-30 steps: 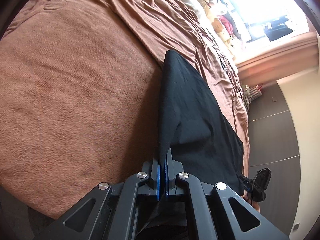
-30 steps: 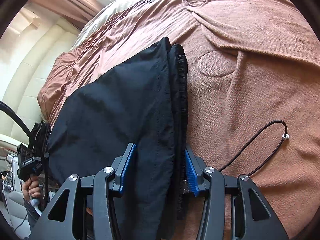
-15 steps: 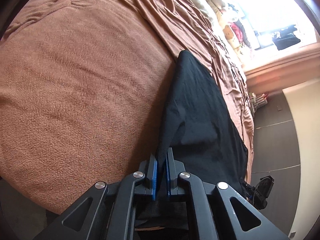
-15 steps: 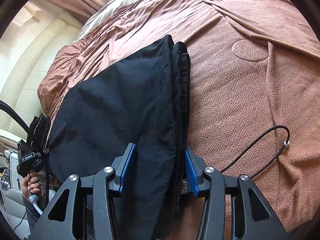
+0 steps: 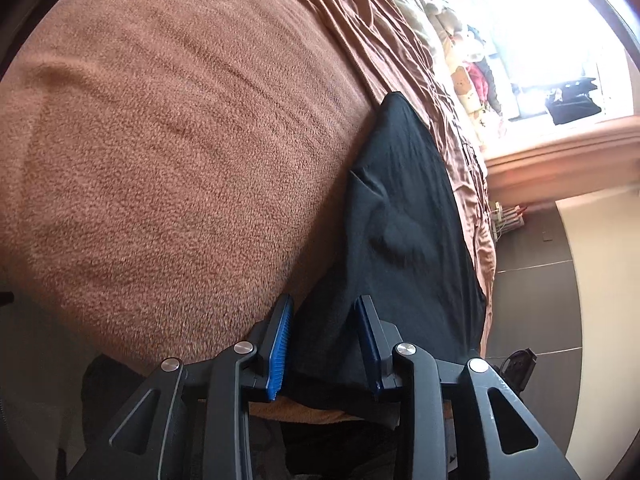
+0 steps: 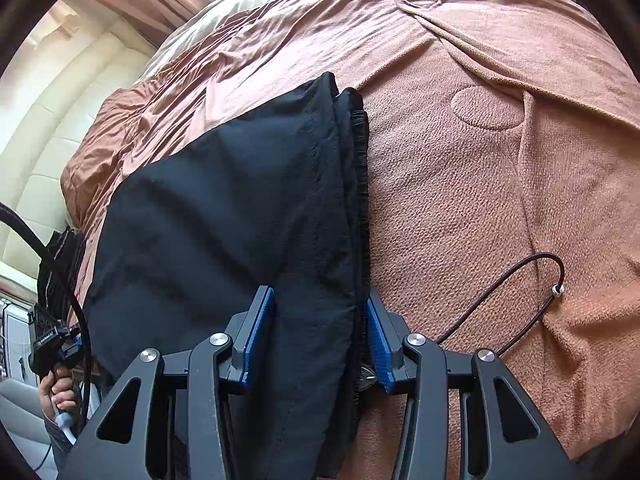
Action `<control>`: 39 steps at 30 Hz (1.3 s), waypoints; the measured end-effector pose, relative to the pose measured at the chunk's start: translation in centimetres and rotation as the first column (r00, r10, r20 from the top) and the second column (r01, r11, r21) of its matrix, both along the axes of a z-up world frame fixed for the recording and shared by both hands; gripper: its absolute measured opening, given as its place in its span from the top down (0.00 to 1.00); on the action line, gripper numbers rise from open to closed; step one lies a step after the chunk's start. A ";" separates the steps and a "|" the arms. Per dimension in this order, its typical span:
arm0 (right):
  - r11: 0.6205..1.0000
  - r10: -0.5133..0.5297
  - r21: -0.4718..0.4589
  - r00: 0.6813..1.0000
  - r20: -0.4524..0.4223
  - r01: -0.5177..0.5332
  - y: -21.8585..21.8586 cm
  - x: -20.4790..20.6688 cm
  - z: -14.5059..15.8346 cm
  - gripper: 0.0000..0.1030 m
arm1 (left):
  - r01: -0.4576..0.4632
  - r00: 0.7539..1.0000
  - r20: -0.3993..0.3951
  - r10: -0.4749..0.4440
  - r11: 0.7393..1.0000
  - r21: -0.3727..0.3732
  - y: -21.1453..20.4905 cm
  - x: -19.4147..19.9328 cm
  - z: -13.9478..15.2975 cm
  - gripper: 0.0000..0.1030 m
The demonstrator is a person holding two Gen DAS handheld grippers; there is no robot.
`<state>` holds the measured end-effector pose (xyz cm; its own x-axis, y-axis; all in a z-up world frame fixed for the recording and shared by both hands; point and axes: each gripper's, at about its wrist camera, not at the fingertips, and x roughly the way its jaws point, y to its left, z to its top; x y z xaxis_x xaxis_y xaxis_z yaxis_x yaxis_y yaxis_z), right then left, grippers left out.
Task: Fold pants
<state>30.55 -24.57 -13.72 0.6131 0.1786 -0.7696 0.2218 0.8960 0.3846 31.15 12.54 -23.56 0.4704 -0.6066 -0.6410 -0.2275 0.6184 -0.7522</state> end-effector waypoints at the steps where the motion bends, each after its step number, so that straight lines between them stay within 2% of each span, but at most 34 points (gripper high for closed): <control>1: 1.000 0.001 -0.002 1.000 0.001 -0.001 -0.1 0.0 0.0 0.59 | -0.006 1.000 0.003 0.006 1.000 -0.012 0.1 -0.4 -0.1 0.67; 5: 1.000 -0.002 -0.004 1.000 0.005 0.002 -0.2 -0.3 -0.1 0.59 | -0.026 0.999 0.027 0.028 0.998 -0.058 0.6 -1.9 0.1 0.67; 14: 1.000 -0.016 -0.012 1.000 0.012 0.016 -0.2 -1.1 0.1 0.59 | -0.083 0.993 0.077 0.089 0.993 -0.079 0.6 -2.1 -0.5 0.66; 19: 0.999 -0.038 -0.030 0.999 0.020 0.038 -0.3 -2.9 1.1 0.59 | -0.095 0.988 0.119 0.096 0.995 -0.014 0.0 -2.2 0.1 0.66; 24: 0.987 -0.105 -0.109 0.989 0.102 0.116 -0.2 -6.0 4.5 0.59 | -0.101 0.981 0.168 0.094 0.994 0.031 -0.4 -2.5 0.2 0.66; 27: 0.981 -0.093 -0.156 0.982 0.164 0.119 1.6 -7.6 6.5 0.59 | -0.113 0.977 0.188 0.103 0.993 0.043 -0.2 -2.6 0.1 0.74; 29: 0.982 -0.058 -0.163 0.980 0.188 0.090 3.1 -8.2 7.2 0.59 | -0.105 0.977 0.192 0.096 0.994 0.035 -0.1 -2.5 0.3 0.89; 30: 0.982 -0.040 -0.171 0.980 0.197 0.075 4.0 -8.3 7.5 0.59 | -0.099 0.974 0.207 0.091 0.995 0.028 0.1 -2.4 0.6 0.90; 34: 0.979 0.043 -0.205 0.978 0.206 0.000 8.3 -7.9 7.8 0.59 | -0.088 0.964 0.254 0.074 0.995 0.048 -0.1 -2.6 1.7 0.92; 39: 0.975 0.108 -0.213 0.978 0.177 -0.069 13.3 -6.0 6.3 0.59 | -0.101 0.969 0.225 0.099 0.995 -0.006 0.4 -2.7 0.9 0.93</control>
<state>24.56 -11.29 -7.45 0.7376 0.0892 -0.6694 0.0799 0.9727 0.2177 28.43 12.90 -22.65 0.6606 -0.5459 -0.5153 -0.1143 0.6054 -0.7877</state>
